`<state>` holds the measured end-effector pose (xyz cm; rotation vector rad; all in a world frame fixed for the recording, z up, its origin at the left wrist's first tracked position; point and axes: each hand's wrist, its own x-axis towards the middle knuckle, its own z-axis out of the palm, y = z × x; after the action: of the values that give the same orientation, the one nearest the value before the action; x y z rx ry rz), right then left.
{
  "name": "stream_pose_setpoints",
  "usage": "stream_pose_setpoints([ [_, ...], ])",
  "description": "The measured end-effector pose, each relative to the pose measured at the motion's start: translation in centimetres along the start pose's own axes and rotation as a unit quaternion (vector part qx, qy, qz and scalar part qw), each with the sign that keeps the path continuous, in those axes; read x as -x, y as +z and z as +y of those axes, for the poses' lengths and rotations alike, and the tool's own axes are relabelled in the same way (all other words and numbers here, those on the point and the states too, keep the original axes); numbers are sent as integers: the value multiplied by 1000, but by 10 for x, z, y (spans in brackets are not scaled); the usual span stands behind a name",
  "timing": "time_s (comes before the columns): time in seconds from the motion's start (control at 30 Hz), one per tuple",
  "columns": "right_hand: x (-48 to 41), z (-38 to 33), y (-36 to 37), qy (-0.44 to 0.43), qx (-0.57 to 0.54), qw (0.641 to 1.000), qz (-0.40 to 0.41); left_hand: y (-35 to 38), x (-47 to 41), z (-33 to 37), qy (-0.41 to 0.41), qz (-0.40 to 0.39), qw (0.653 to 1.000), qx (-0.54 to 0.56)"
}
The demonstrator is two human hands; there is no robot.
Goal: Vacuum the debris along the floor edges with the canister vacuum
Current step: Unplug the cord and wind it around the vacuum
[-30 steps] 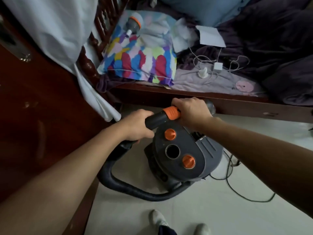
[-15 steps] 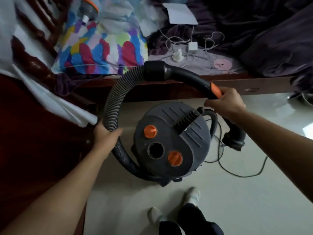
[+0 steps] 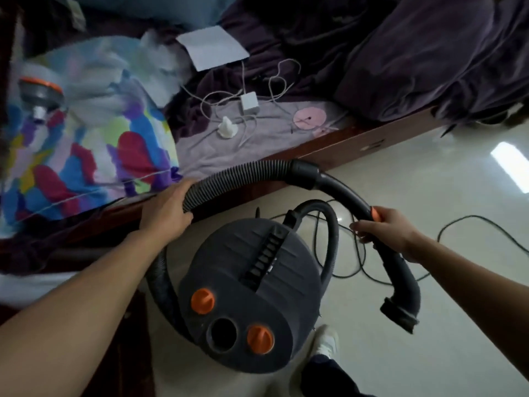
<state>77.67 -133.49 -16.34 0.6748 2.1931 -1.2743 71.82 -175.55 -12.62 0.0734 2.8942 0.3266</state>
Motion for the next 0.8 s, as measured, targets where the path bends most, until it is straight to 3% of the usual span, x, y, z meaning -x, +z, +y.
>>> stream_pose_setpoints([
  [0.13,-19,6,-16,20,31,999,32,18,-20,7,31,-64,997,-9],
  [0.23,-20,18,-20,33,91,995,11,35,-30,9,65,-121,990,-16],
  [0.37,-14,26,-1,57,151,987,8,53,-55,12,131,-143,981,-6],
  [0.53,-2,5,66,15,41,999,20,76,-75,8,194,-182,964,-2],
  [0.67,-9,4,108,21,-3,998,61,84,-87,-4,181,-216,959,-36],
  [0.8,-17,14,126,64,-19,994,87,97,-90,-5,151,-317,936,-40],
])
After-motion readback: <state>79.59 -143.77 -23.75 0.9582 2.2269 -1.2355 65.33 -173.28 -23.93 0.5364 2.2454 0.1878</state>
